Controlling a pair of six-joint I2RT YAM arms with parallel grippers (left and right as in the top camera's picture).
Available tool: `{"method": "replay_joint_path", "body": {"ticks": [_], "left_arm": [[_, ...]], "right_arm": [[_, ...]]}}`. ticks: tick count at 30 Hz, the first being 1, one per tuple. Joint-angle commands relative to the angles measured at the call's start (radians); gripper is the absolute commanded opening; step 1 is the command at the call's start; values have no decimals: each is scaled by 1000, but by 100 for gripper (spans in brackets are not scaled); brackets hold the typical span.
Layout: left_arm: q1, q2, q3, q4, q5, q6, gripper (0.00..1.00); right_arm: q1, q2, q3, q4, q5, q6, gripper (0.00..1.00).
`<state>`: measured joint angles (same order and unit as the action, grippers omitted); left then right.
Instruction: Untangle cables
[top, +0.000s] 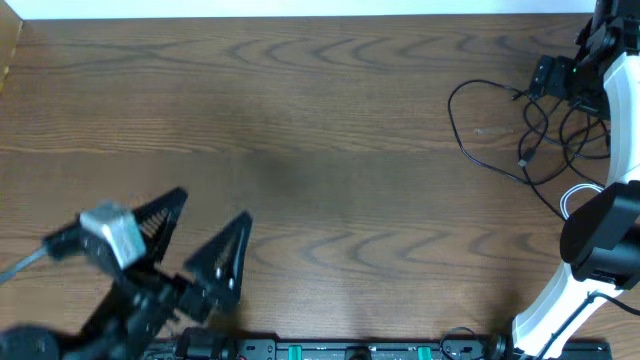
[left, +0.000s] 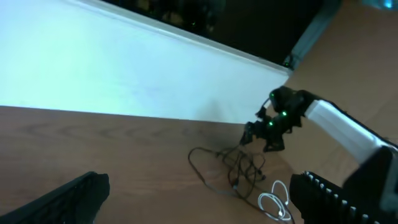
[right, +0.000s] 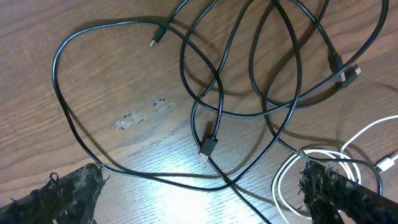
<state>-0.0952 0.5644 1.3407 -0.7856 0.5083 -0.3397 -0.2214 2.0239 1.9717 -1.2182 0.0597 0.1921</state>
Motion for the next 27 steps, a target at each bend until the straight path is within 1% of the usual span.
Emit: {"method": "replay_joint_path", "body": {"ticks": [1, 3, 5, 7, 9, 10, 13, 15, 18, 19, 21, 22, 23, 25, 27], "left_arm": [[3, -78, -89, 1, 29, 6, 98], [3, -124, -138, 1, 27, 6, 98], [3, -164, -191, 1, -9, 6, 98], [3, -222, -267, 4, -97, 6, 98], [3, -291, -365, 54, -172, 6, 98], [3, -335, -426, 104, -223, 6, 98], [3, -417, -542, 259, -308, 6, 98], [3, -483, -625, 397, -377, 6, 98], [3, -546, -710, 562, -419, 6, 98], [3, -563, -752, 646, -433, 8, 98], [5, -562, -822, 810, -466, 35, 98], [5, -562, -856, 867, -497, 50, 98], [5, -562, -919, 945, -556, 82, 98], [5, -562, -1042, 1046, -671, 89, 98], [5, -562, -1172, 1159, -731, 89, 98]], "right_arm": [[-5, -15, 15, -1, 1, -3, 99], [-5, -15, 15, -1, 1, -3, 99], [-5, -15, 15, -2, 1, -3, 99], [-5, -15, 15, -2, 1, -3, 99], [-5, -15, 15, -1, 1, -3, 99], [-5, -15, 15, -2, 1, -3, 99], [-5, -15, 15, -2, 1, -3, 99], [-5, -15, 15, -1, 1, -3, 99], [-5, -15, 15, -1, 1, -3, 99], [-5, -15, 15, -2, 1, -3, 99], [-5, -15, 15, -1, 1, -3, 99], [-5, -15, 15, -1, 1, -3, 99], [-5, -15, 15, -2, 1, -3, 99], [-5, -15, 15, -1, 1, -3, 99], [-5, -15, 15, -1, 1, -3, 99]]}}
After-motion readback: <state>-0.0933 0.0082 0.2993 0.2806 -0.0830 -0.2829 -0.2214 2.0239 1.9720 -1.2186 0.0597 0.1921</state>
